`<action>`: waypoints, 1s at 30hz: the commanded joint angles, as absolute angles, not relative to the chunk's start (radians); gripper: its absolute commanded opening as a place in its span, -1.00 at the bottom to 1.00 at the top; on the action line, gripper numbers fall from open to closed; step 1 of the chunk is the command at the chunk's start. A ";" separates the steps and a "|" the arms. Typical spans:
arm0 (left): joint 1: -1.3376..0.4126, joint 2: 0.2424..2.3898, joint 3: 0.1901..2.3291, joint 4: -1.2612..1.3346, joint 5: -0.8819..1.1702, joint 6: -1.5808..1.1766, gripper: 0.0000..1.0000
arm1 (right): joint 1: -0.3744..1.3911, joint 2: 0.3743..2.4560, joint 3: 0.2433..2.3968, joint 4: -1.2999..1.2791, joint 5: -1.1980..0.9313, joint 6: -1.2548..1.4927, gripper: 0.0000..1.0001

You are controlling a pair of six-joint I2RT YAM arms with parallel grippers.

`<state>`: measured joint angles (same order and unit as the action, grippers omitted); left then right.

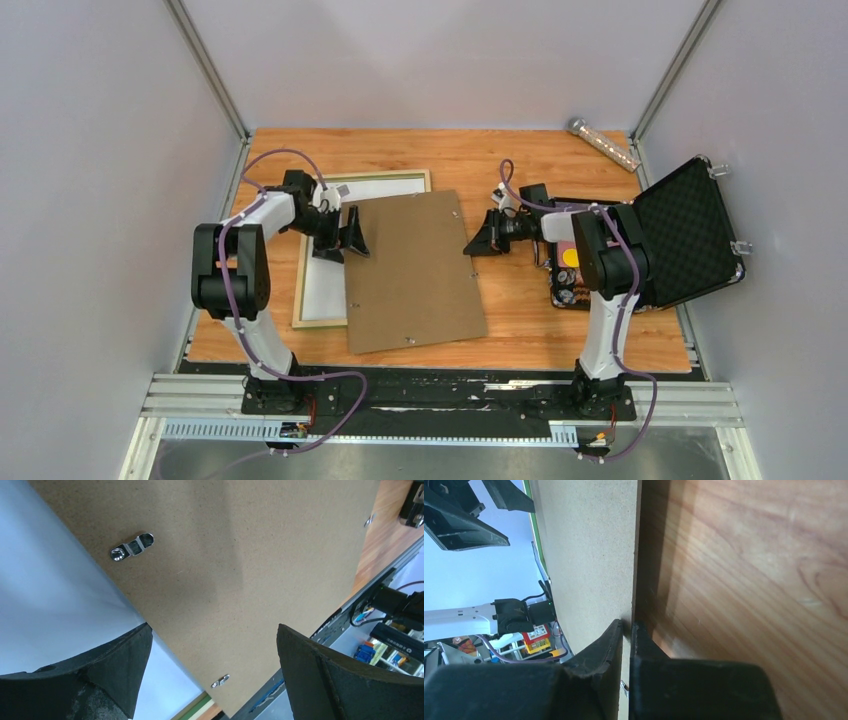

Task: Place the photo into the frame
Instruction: Pick up the photo frame item at the center of the board.

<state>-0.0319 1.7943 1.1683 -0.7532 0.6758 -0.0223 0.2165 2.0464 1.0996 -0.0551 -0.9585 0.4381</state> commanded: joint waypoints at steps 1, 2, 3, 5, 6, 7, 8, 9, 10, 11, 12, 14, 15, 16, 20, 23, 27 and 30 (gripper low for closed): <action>-0.036 1.825 1.249 -0.668 0.766 -0.069 1.00 | 0.235 1.971 1.055 0.099 -0.950 0.520 -1.00; -0.035 1.838 1.264 -0.662 0.768 -0.075 1.00 | 0.235 1.965 1.046 0.104 -0.944 0.524 -1.00; -0.035 1.849 1.274 -0.660 0.767 -0.078 1.00 | 0.235 1.958 1.039 0.109 -0.937 0.528 -1.00; -0.034 1.856 1.280 -0.654 0.763 -0.082 1.00 | 0.235 1.951 1.023 0.119 -0.923 0.535 -1.00; -0.035 1.858 1.280 -0.650 0.757 -0.081 1.00 | 0.235 1.951 1.021 0.120 -0.920 0.535 -1.00; -0.035 1.861 1.278 -0.649 0.751 -0.077 1.00 | 0.235 1.952 1.020 0.120 -0.919 0.535 -1.00; -0.035 1.862 1.278 -0.652 0.740 -0.075 1.00 | 0.235 1.954 1.020 0.120 -0.919 0.535 -1.00; -0.034 1.863 1.274 -0.654 0.735 -0.069 1.00 | 0.235 1.958 1.020 0.120 -0.919 0.535 -1.00; -0.031 1.863 1.271 -0.655 0.730 -0.067 1.00 | 0.235 1.963 1.020 0.120 -0.918 0.535 -1.00; -0.030 1.860 1.263 -0.655 0.728 -0.064 1.00 | 0.235 1.967 1.021 0.119 -0.917 0.534 -1.00; -0.025 1.859 1.259 -0.654 0.727 -0.064 1.00 | 0.235 1.970 1.022 0.117 -0.917 0.532 -1.00; -0.016 1.852 1.251 -0.655 0.728 -0.060 1.00 | 0.235 1.976 1.022 0.113 -0.916 0.527 -1.00; -0.009 1.847 1.247 -0.656 0.729 -0.057 1.00 | 0.234 1.977 1.022 0.110 -0.914 0.525 -1.00; -0.006 1.844 1.246 -0.656 0.731 -0.057 1.00 | 0.233 1.979 1.023 0.108 -0.914 0.522 -1.00; -0.003 1.830 1.239 -0.662 0.746 -0.052 1.00 | 0.233 1.978 1.027 0.101 -0.913 0.516 -1.00; -0.003 1.822 1.229 -0.665 0.762 -0.050 1.00 | 0.233 1.977 1.030 0.098 -0.912 0.511 -1.00; 0.012 1.809 1.223 -0.675 0.752 -0.038 1.00 | 0.232 1.978 1.028 0.092 -0.908 0.504 -1.00; 0.039 1.785 1.211 -0.677 0.737 -0.033 1.00 | 0.228 1.981 1.026 0.090 -0.908 0.502 -1.00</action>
